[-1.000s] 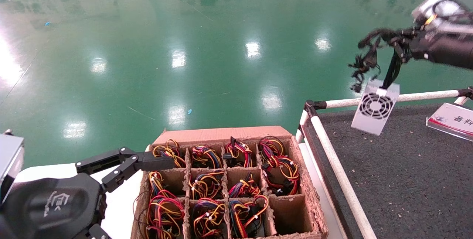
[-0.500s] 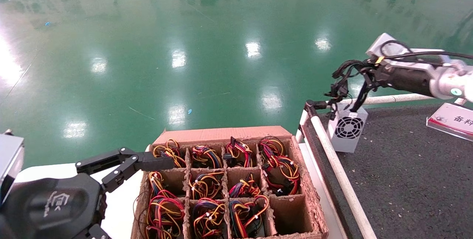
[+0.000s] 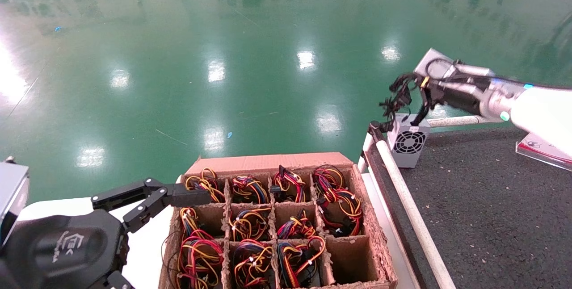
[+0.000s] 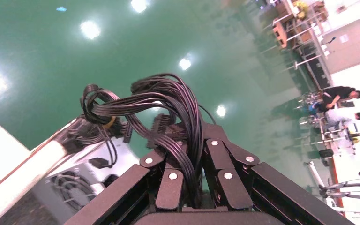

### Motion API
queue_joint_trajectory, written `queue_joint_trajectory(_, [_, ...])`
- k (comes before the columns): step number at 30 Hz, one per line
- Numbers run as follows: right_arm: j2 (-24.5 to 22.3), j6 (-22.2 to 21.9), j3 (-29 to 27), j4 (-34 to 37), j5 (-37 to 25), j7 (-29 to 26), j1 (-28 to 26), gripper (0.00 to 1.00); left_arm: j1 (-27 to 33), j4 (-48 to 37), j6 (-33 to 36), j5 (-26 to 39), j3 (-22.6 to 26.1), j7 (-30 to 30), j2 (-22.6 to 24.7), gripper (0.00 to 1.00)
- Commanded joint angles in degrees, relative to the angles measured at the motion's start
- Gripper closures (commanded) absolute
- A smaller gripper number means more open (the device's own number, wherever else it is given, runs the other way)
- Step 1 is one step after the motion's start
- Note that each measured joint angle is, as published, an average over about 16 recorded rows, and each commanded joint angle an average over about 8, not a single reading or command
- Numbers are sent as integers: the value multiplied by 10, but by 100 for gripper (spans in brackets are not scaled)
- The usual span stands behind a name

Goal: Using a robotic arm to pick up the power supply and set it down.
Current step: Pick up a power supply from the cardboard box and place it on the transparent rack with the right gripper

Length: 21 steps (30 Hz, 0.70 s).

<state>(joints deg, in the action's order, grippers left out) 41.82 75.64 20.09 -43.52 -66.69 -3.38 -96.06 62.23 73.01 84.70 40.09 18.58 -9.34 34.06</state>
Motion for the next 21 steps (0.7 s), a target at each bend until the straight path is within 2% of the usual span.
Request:
queue_joint_trajectory(1, [16,5,6,54,-19,23,-45,100,0,0,0,0,0,0,0,0])
queue_joint_trajectory(6, [48,-59,27,166,-79,81,-104,100,0,0,0,0,0,0,0,0])
queue_joint_trajectory(11, [78,-127,45,254,-124,138,-140,100,0,0,0,0,0,0,0,0])
queue_joint_trajectory(21, [123,-243,72,379,-178,232,-162,100,0,0,0,0,0,0,0,0])
